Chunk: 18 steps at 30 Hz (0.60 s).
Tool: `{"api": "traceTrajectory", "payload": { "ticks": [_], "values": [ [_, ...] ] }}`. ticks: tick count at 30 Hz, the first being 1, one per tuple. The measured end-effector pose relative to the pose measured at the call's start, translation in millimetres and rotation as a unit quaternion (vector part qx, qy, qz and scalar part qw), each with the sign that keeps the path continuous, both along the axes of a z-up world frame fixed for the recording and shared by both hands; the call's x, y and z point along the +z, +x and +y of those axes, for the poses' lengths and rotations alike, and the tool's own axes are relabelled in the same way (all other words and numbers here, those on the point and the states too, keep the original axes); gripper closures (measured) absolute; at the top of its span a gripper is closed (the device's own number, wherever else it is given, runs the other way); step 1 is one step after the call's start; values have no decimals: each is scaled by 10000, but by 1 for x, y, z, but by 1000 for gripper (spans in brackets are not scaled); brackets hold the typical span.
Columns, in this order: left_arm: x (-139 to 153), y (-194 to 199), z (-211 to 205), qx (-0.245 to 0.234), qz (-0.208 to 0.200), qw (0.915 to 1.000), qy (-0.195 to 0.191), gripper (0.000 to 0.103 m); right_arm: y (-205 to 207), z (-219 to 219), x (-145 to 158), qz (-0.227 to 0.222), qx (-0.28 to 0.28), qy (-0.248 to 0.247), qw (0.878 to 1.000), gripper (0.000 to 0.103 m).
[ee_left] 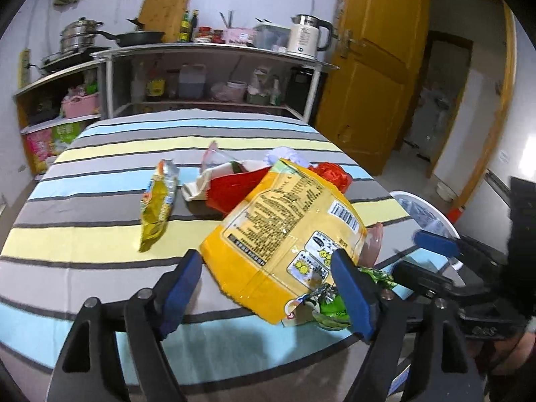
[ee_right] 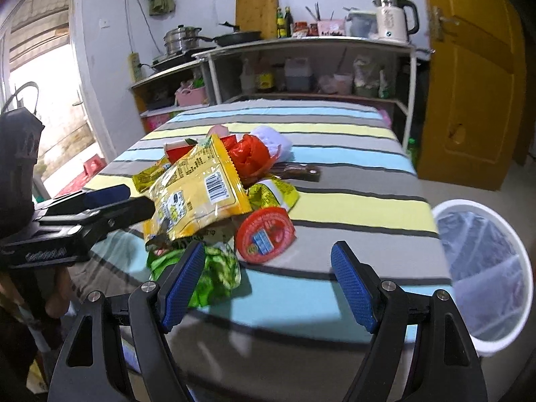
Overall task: Collect trash
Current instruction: 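Grasp the yellow chip bag with the left tool while the right tool grasps the red-lidded cup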
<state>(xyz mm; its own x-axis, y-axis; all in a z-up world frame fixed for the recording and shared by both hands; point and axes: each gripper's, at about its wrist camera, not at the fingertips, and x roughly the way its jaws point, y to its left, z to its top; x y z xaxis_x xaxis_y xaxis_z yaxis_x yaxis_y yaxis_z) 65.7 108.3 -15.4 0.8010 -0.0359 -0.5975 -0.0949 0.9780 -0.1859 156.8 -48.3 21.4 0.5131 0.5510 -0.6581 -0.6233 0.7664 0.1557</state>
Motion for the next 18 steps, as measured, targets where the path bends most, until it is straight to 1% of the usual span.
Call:
{"api": "traceTrajectory", "payload": {
  "ticks": [4,10,12,14,16,18],
  "values": [
    [-2,6,3,-151,64,9999,48,19,16,9,-7,185,79,-67,9998,25],
    [-5,19,15,-212,185,9996,-68,19,33,18,-19,571,142,-201,9981,25],
    [-5,22,17,-207,210,9995,-132,18,35,16,-20,695,143,-149,9974,25],
    [-6,25,19,-210,238,9992,-242,18,36,12,-19,738,106,-99,9972,33],
    [-9,28,21,-227,288,9987,-359,18,37,11,-19,769,59,-90,9970,49],
    [-11,30,20,-221,351,9983,-410,18,36,8,-19,772,-3,-78,9970,58]
  ]
}}
